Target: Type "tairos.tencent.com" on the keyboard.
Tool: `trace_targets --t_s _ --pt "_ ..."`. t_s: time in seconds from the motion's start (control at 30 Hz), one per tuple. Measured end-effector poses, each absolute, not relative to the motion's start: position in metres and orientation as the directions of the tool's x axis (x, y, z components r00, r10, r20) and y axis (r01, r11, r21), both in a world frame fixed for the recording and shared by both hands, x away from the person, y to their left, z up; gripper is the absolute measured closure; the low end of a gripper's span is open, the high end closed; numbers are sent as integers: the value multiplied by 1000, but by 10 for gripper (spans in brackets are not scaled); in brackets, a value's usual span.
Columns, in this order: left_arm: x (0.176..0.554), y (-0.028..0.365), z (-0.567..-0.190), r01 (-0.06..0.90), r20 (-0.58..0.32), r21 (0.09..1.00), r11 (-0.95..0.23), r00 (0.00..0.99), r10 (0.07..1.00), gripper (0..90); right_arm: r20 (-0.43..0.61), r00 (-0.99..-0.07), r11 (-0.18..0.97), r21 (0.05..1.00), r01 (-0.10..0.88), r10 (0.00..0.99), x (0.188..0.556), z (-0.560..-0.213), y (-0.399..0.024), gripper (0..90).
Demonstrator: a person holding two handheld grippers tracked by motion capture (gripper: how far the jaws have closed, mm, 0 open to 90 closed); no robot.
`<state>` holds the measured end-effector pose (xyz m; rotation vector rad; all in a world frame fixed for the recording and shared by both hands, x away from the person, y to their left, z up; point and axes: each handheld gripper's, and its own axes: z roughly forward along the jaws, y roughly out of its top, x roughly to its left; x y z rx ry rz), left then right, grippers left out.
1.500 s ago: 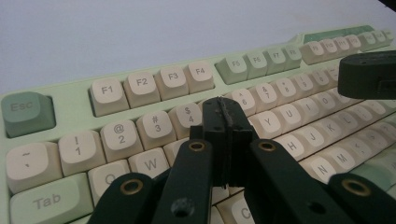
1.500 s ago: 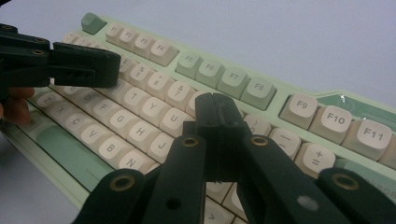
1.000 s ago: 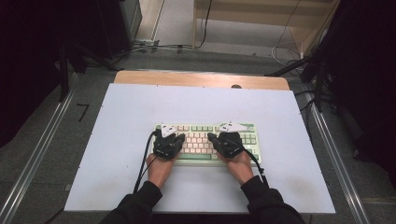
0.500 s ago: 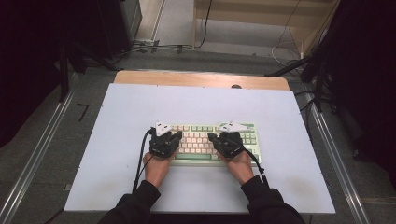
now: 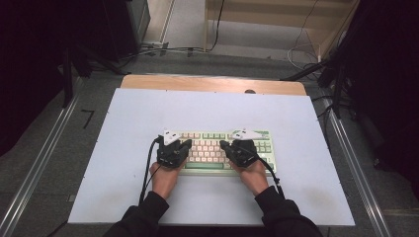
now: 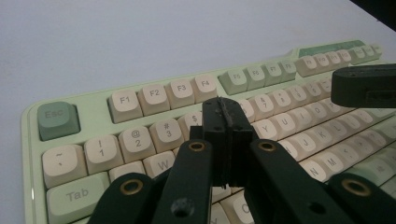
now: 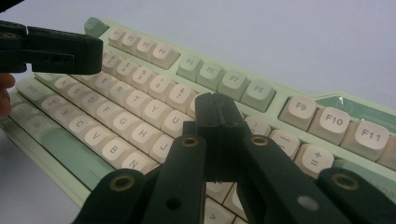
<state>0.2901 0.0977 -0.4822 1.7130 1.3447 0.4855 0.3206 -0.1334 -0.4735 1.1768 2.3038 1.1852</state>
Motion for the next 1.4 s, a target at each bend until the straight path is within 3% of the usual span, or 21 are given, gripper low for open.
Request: trace_targets --t_s 1.4 --pt "281 105 -483 581 -203 814 -35 340 918 900 95 -612 325 779 537 785 322 -474 -135 876"
